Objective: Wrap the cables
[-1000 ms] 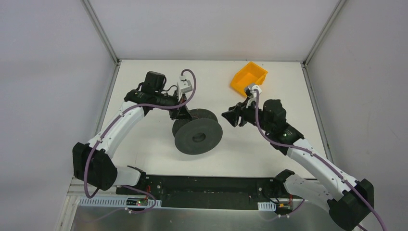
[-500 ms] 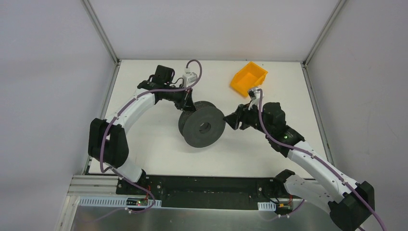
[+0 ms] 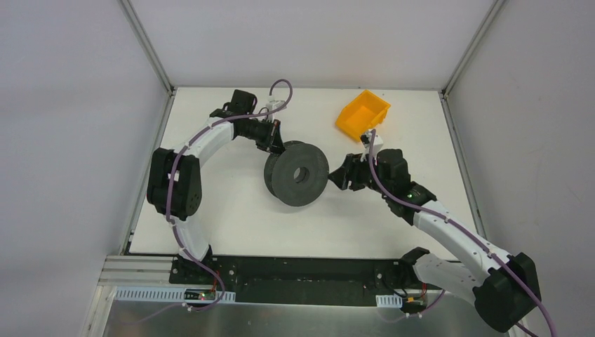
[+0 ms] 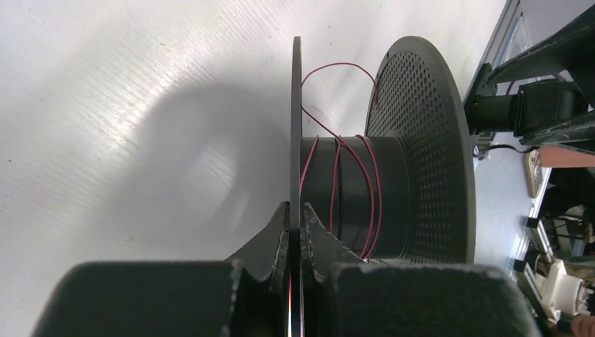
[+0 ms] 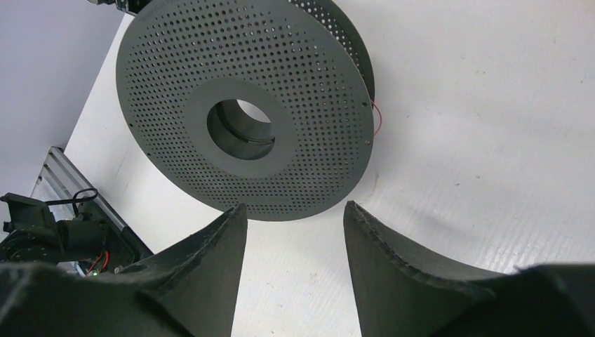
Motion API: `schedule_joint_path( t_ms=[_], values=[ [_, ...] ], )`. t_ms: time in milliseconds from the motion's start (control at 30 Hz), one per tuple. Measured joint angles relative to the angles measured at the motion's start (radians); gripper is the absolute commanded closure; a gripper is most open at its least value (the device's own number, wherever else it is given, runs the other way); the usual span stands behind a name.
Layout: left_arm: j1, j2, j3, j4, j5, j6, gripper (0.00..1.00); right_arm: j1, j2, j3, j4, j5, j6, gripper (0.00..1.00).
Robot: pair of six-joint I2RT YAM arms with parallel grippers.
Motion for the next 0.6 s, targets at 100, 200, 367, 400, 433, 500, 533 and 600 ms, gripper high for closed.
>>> schedule_joint_path(
  t_ms=[100,200,367,400,433,500,533,600],
  values=[
    [0.013,0.029,0.017,0.001,0.005,-0.023,0.99,-0.009,0.001,-0.008,-0.002,0.0,0.006,0.44],
    [0.026,0.058,0.03,0.005,0.018,-0.042,0.96,-0.019,0.004,-0.008,0.006,0.0,0.01,0.44],
    [0.046,0.106,0.05,0.005,0.027,-0.053,0.91,-0.037,0.029,-0.021,0.028,0.0,0.022,0.44],
    [0.048,0.117,0.054,0.005,0.027,-0.053,0.91,-0.04,0.033,-0.026,0.029,-0.001,0.025,0.44],
    [0.051,0.124,0.057,0.005,0.028,-0.055,0.9,-0.043,0.036,-0.031,0.032,-0.001,0.028,0.44],
    [0.058,0.138,0.061,0.005,0.03,-0.056,0.88,-0.049,0.039,-0.036,0.032,-0.001,0.032,0.44],
    [0.064,0.147,0.064,0.005,0.03,-0.057,0.88,-0.052,0.042,-0.037,0.035,-0.002,0.034,0.44],
    [0.066,0.162,0.07,0.005,0.03,-0.057,0.86,-0.058,0.05,-0.038,0.05,-0.004,0.041,0.45]
  ],
)
